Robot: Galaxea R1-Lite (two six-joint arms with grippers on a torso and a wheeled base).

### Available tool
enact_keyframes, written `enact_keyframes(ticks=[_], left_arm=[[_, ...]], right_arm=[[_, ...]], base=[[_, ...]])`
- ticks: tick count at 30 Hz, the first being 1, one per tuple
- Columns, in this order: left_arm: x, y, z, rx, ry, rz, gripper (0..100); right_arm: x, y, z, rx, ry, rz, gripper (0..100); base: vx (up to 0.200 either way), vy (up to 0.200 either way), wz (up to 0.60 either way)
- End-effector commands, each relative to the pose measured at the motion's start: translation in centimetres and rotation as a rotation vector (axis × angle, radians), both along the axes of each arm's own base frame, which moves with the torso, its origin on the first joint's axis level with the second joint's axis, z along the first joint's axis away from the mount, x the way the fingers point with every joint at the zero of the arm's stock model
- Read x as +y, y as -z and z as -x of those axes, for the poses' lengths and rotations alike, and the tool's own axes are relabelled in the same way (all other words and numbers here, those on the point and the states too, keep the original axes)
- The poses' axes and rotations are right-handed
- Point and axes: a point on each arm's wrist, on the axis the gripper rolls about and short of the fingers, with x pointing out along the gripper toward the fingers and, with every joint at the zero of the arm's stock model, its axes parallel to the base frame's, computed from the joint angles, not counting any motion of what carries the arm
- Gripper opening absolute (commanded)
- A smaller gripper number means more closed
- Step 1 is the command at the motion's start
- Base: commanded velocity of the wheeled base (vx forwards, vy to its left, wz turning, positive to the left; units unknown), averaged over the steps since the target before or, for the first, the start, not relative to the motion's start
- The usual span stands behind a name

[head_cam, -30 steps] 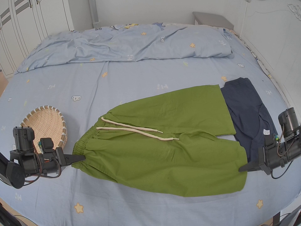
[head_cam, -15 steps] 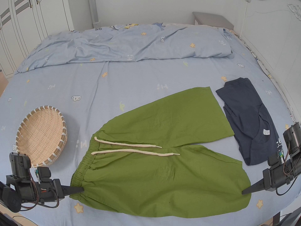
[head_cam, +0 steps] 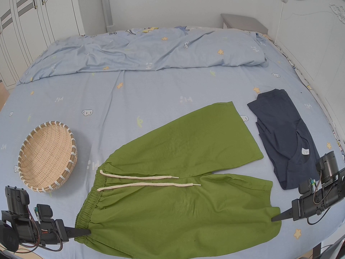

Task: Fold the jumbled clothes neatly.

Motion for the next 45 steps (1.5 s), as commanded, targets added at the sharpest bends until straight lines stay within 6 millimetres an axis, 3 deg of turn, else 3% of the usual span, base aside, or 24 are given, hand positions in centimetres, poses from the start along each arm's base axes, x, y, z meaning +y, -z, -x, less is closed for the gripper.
enact_keyframes(ticks=[1,6,24,37,38,40,41,45], left_arm=[[0.1,1.2,-0.2,0.045,0.039,-0.038,0],[0.2,2.1,-0.2,0.076,0.099,-0.077,0],[0.0,2.8,1.4,0.197,0.163,-0.087,0],[0.4,3.3,1.2,0.212,0.166,-0.096,0],[0.4,3.4,1.2,0.218,0.173,-0.097,100],[0.4,3.5,1.1,0.22,0.179,-0.098,100],[0.4,3.6,1.1,0.222,0.184,-0.1,100],[0.5,3.5,0.9,0.211,0.177,-0.102,100]], right_arm=[[-0.2,2.9,-0.2,0.08,0.005,0.013,0],[-0.2,3.7,-0.6,0.094,0.007,0.016,0],[-0.7,3.9,-0.8,0.093,0.036,0.013,0],[-0.7,4.7,-1.1,0.127,0.035,0.016,0],[-0.7,4.7,-1.1,0.124,0.028,0.018,0],[-0.7,4.7,-1.1,0.124,0.022,0.019,0],[-0.6,4.8,-1.0,0.124,0.016,0.02,100],[-0.6,4.6,-1.1,0.105,0.02,0.016,100]], base=[[0.0,0.0,0.0],[0.0,0.0,0.0],[0.0,0.0,0.0],[0.0,0.0,0.0],[0.0,0.0,0.0],[0.0,0.0,0.0],[0.0,0.0,0.0],[0.0,0.0,0.0]])
